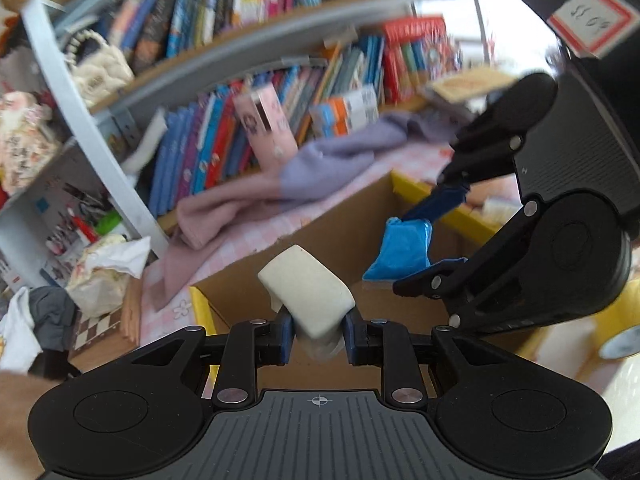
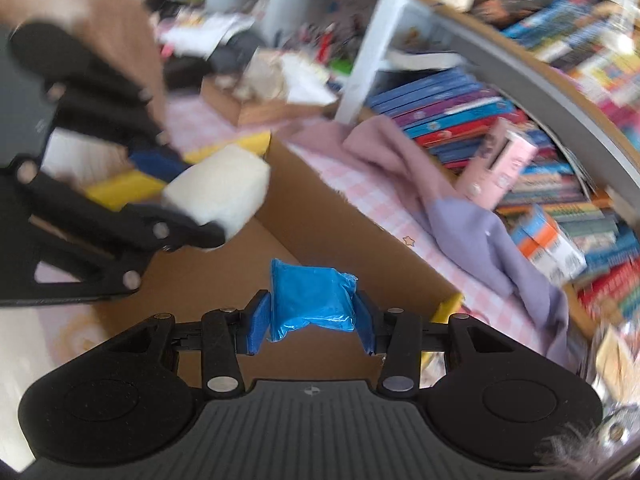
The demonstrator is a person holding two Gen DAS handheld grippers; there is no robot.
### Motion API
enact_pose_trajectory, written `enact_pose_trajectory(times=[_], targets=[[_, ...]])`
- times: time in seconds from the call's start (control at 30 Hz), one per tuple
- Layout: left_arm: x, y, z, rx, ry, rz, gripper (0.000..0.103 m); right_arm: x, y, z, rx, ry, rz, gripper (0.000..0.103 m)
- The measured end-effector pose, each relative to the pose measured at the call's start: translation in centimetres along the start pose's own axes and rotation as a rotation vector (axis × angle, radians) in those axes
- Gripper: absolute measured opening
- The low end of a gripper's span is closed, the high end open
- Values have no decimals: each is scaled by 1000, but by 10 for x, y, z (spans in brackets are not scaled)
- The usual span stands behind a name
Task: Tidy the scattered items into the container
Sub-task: 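Open the right tool over the box while the left tool releases the white block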
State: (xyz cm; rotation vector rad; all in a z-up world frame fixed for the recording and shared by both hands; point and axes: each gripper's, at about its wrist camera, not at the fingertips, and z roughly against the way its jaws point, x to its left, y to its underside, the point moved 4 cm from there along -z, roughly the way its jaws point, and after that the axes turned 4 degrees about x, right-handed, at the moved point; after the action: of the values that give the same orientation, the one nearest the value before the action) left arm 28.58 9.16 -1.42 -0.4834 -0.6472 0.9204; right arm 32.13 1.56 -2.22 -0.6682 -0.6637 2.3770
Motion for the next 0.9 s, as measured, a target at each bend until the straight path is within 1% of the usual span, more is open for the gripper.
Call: enact_pose_trajectory(times=[0.1,0.2,0.37,0.5,0.6,0.63,0.67,0.7,0.73,0.77,0.8,0.9], targets=[[6,0,-33,75,9,-30,24,-2,-4,-31,51,15,126,42],[9,0,-59,145,27,-74,24,-6,-3,-56,95,6,195,42],[12,1,-89,221,65,-144,25,-14,-3,-80,142,-37,245,42],[15,-1,-104,265,98,-163,27,-18,-2,-94,185,-73,263,42],[16,-3,-109,280,141,-157,29,-19,-4,-96,190,-94,272,42],[16,-3,-110,284,154,-156,31,-19,-4,-97,197,-100,274,45],[16,-4,-111,287,163,-152,43,-19,-5,-98,205,-111,272,47],[16,-4,-112,292,167,-149,52,-19,-5,-98,216,-120,270,55],[16,-4,-112,295,174,-149,71,-18,-6,-98,223,-127,271,63],[16,-4,-111,293,183,-154,78,-17,-6,-97,222,-131,274,66],[15,-4,-109,288,185,-164,79,-16,-6,-96,221,-134,282,71],[15,0,-108,291,170,-199,79,-12,-4,-95,227,-136,283,71]])
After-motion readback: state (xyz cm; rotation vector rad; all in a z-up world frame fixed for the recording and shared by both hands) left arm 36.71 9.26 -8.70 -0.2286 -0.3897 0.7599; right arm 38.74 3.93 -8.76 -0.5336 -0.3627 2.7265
